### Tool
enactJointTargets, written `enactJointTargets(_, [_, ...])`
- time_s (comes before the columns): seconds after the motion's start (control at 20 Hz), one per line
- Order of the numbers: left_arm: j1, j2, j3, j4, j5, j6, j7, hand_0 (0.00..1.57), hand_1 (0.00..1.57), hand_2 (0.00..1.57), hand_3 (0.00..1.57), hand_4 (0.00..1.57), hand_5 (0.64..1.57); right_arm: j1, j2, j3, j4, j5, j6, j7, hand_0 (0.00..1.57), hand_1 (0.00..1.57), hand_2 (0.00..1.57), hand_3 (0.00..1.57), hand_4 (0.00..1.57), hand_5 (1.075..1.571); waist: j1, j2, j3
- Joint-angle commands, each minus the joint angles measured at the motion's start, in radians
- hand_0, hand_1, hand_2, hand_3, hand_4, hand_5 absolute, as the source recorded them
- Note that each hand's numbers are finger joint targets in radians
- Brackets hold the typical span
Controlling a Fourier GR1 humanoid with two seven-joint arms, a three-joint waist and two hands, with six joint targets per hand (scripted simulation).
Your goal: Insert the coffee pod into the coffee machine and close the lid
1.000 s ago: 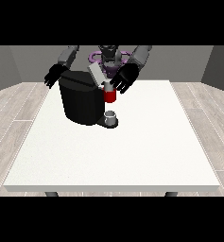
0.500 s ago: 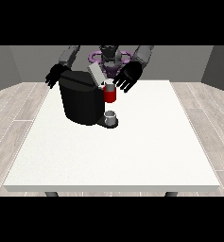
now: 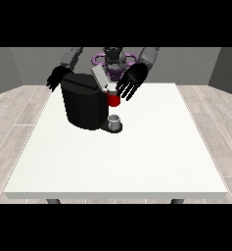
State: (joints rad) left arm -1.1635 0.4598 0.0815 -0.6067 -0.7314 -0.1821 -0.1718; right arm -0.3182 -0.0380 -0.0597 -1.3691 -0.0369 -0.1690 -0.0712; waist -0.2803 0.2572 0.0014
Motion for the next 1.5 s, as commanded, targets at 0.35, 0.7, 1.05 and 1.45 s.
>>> enactJointTargets(0.35, [-0.001,-0.007,-0.023,-0.011,-0.031,-0.044,-0.008,0.00,0.00,0.00,0.00,0.00,1.571,-0.010,-0.019,-0.020,0.040,0.008,-0.011,-0.008,0.00,0.00,0.00,0.00,0.38,1.571,0.032,-0.028,-0.0011])
enactJointTargets(0.7, [0.061,-0.046,-0.024,-0.024,-0.036,-0.018,-0.004,0.00,0.00,0.00,0.00,0.00,1.571,0.026,0.008,-0.012,0.023,-0.005,-0.019,-0.003,0.00,0.00,0.00,0.00,0.43,1.571,0.053,-0.095,-0.0013])
enactJointTargets(1.05, [0.155,-0.136,0.100,-0.034,0.114,-0.028,0.022,0.00,0.00,0.00,0.00,0.00,1.571,0.149,0.003,-0.031,0.040,-0.041,0.021,-0.028,0.00,0.00,0.00,0.00,0.42,1.571,0.103,-0.232,-0.0019])
enactJointTargets(1.45, [0.343,-0.283,0.257,-0.045,0.336,-0.038,-0.043,0.00,0.00,0.00,0.00,0.00,1.571,0.261,-0.080,-0.046,0.031,-0.038,0.091,-0.048,0.00,0.00,0.00,0.00,0.36,1.571,0.207,-0.414,-0.0019])
